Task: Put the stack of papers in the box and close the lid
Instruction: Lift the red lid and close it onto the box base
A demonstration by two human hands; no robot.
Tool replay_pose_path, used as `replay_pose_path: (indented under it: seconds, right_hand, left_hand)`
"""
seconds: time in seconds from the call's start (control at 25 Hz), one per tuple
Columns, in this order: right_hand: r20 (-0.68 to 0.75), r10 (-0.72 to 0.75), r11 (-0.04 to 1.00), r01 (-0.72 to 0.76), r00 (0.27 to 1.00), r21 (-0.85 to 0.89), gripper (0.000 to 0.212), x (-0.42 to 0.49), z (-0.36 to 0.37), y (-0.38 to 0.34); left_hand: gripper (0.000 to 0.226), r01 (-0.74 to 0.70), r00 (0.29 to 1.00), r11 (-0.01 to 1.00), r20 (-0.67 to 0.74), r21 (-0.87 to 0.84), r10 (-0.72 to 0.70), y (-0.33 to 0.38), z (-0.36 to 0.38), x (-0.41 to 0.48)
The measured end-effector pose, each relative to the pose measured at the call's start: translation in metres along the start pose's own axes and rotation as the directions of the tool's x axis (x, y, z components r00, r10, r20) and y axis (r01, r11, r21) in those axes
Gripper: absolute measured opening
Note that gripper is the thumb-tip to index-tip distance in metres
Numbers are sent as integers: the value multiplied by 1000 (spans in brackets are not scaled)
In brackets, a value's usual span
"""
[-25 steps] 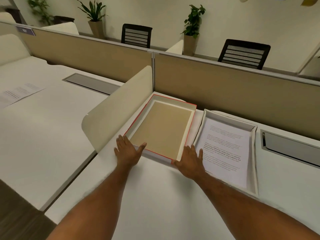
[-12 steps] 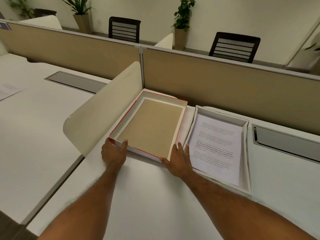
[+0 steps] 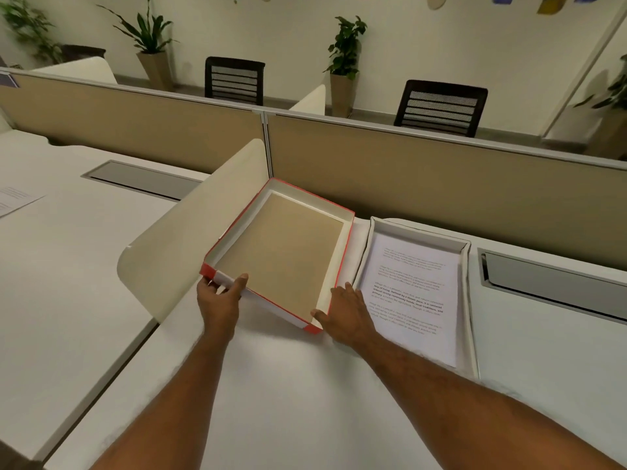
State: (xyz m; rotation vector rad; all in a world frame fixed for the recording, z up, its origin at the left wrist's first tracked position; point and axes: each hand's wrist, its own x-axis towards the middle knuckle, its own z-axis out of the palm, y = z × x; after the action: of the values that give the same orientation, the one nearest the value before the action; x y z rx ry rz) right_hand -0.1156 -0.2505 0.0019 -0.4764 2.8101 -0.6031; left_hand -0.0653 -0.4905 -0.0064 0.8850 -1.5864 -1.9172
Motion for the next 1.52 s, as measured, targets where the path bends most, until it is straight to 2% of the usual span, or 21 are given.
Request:
replay_pose_path:
  seconds: [0.08,0.12,0.2,0.32,0.48,0.56,0.68,0.8,0.84,0.88,0.92,0.96,1.0,1.08,1.16,1.28,1.4,1.52]
  right_hand:
    - [-63,-13,1000,13,998,8,70,0,-14,-17]
    - [-73,-31,997,36,997,65,68,0,-23,-30]
    - [-20,-59,949,62,998,309,67,-2,-42,-63]
    - [7,-52,767,35,999,641,67,-9,-70,-114]
    - [-54,88,583,-8,995,812,72,-11,-109,-150]
    - [-33,203,533,-82,979,842,74,-10,-126,-150]
    - [-32,330,541,-161,944,826,72,-10,-136,-140]
    - [-52,371,535,-167,927,828,69,-14,-138,-131]
    - [-64,371,527,-154,926,836,68,-15,-137,-128]
    - [-80,372,513,-133,925,848,68,-17,-137,-124]
    - [-100,373,496,-107,922,862,68,-19,-136,-120]
    - [-122,375,477,-79,919,875,68,-21,-135,-117]
    - [-138,376,458,-54,917,888,69,-23,-135,-112]
    - [-149,362,405,-12,920,914,67,-26,-138,-102]
    - [-151,323,341,34,934,939,63,-31,-143,-90]
    - [-183,287,292,96,940,952,57,-36,-156,-69]
    - [-194,298,247,121,934,961,52,-44,-170,-40]
    - [-171,309,271,86,936,959,39,-57,-172,-4]
  left_hand:
    - [64,-136,991,990,-4,38,137,12,8,-14]
    - [66,-213,977,975,2,67,214,17,13,-23]
    - [70,-349,937,930,31,111,348,26,23,-40]
    - [80,-462,886,876,119,137,448,36,38,-62]
    - [84,-526,842,839,229,143,489,39,55,-86]
    - [81,-548,828,812,265,199,494,38,64,-96]
    - [78,-544,828,803,316,245,464,37,76,-109]
    - [69,-538,818,809,379,235,433,34,74,-113]
    - [61,-518,831,821,368,239,417,29,68,-112]
    - [56,-447,877,860,311,246,366,21,60,-109]
    - [61,-301,942,924,221,234,251,11,52,-105]
    - [74,-101,987,972,141,212,72,1,43,-100]
    - [85,74,988,972,118,222,-102,-10,35,-96]
    - [85,248,927,928,211,276,-311,-26,26,-91]
    - [68,324,882,921,285,216,-376,-27,26,-89]
    - [63,408,869,912,289,44,-403,-23,27,-85]
    - [59,445,836,895,339,45,-433,-16,30,-81]
    - [43,455,791,891,468,-18,-394,-12,41,-85]
